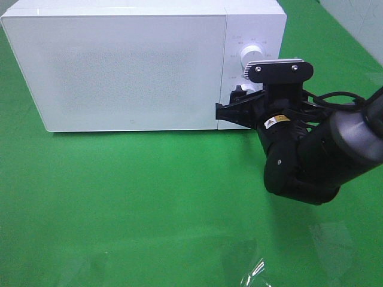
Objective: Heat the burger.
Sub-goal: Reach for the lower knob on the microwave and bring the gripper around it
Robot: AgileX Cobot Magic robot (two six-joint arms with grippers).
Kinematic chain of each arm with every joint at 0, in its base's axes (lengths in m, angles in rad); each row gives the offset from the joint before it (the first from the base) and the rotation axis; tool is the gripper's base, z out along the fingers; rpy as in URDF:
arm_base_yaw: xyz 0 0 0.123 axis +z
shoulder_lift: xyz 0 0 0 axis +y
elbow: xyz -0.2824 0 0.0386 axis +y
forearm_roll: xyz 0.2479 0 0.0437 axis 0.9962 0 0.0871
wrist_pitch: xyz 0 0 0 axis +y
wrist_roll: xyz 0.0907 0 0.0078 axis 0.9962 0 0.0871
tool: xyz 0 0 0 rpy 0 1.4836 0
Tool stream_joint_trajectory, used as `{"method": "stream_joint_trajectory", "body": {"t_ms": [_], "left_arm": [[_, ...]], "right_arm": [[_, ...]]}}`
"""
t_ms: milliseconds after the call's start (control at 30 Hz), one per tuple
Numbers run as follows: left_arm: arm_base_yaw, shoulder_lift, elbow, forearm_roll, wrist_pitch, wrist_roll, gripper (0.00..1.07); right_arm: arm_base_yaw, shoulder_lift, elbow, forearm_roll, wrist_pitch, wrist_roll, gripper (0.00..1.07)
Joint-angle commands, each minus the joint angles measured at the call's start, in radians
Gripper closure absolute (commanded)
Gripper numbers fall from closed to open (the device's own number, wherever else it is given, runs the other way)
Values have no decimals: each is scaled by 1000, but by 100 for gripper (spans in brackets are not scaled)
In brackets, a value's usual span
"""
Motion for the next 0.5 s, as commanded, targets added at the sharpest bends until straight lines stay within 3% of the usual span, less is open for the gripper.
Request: {"method": "stream_joint_trajectory", "body": {"t_ms": [33,500], "left_arm": [[2,-17,3,-5,-7,-1,8],[2,-17,3,-5,-7,-1,8]], "right_arm": [[-8,22,-40,-16,3,4,34],[-32,125,-136,-45,32,16,34]]}}
